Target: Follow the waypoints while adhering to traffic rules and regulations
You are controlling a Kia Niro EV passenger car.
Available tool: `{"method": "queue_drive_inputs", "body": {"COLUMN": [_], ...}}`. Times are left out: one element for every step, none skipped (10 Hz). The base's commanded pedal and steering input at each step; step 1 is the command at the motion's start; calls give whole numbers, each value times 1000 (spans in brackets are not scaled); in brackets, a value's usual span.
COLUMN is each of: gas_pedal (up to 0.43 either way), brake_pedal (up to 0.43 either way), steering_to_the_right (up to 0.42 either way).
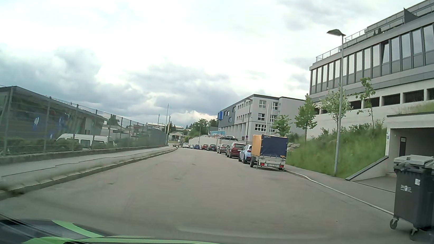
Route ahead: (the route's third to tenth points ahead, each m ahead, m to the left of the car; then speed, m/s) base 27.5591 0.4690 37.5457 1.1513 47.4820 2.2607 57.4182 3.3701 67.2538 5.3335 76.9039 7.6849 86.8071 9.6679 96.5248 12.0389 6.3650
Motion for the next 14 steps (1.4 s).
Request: {"method": "queue_drive_inputs", "body": {"gas_pedal": [138,138,138,138,138,138,138,138,138,138,138,138,138,138], "brake_pedal": [0,0,0,0,0,0,0,0,0,0,0,0,0,0], "steering_to_the_right": [-20,-21,-21,-21,-21,-21,-21,-21,-21,-21,-21,-21,-21,-21]}}
